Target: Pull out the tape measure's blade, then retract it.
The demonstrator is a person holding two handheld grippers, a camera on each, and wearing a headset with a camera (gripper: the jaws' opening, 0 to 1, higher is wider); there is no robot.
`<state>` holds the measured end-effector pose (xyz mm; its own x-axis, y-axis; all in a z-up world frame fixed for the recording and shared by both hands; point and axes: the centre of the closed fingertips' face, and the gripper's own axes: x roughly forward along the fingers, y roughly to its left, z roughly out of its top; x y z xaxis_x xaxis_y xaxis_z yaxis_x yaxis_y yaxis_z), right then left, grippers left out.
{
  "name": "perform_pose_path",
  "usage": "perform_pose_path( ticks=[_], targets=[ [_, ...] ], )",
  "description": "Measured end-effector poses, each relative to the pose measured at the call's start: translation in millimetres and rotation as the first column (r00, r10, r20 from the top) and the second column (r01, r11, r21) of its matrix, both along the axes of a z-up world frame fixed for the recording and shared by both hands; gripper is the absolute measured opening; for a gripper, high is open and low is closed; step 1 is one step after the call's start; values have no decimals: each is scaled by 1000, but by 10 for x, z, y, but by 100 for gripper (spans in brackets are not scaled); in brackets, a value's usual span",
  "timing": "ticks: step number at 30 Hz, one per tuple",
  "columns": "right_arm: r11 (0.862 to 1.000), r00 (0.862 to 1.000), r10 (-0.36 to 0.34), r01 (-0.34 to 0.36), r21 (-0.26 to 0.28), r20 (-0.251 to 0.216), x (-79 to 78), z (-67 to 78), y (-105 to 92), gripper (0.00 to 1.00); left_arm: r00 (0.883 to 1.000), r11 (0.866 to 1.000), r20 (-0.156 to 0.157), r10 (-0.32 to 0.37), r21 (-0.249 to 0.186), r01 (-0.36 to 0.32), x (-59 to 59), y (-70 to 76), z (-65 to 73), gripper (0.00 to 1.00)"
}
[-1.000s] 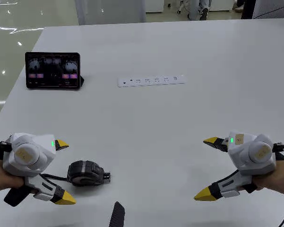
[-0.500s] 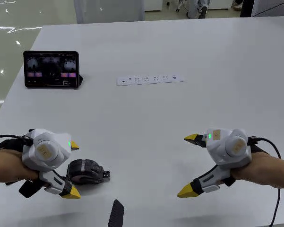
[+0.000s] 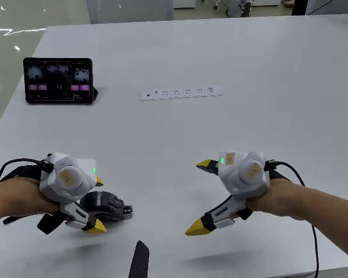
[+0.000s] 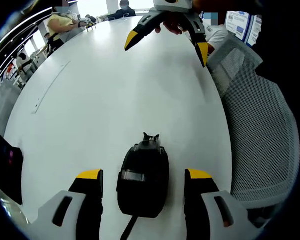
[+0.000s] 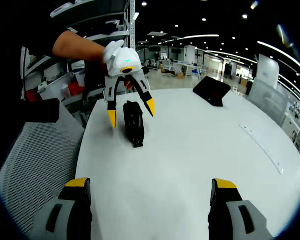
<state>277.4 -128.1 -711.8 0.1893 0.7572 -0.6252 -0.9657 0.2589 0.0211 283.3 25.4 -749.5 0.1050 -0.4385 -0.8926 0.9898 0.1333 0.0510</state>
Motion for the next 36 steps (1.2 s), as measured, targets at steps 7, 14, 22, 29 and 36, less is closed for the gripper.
perform_pose_path(
  ticks=[7, 14, 22, 29, 36],
  targets=[
    [1000, 1000, 29, -29, 5, 6, 52, 4, 215, 99, 1000, 1000, -2, -13, 10, 13, 3, -44, -47, 48],
    [998, 998, 60, -60, -3, 0, 70, -60, 401, 99, 999, 999, 7, -32, 40, 32, 27, -31, -99, 37],
    [994, 995, 103, -103, -18, -18, 38, -186, 574, 96, 999, 998, 20, -31, 49, 30, 30, -25, -105, 37],
    [992, 992, 124, -125, -29, -39, 48, -284, 759, 84, 998, 995, 48, -39, 91, 34, 41, -12, -135, 36],
    [987, 987, 160, -161, -29, -29, 37, -327, 957, 70, 999, 998, 49, -20, 66, 17, 49, -8, -135, 37]
  ],
)
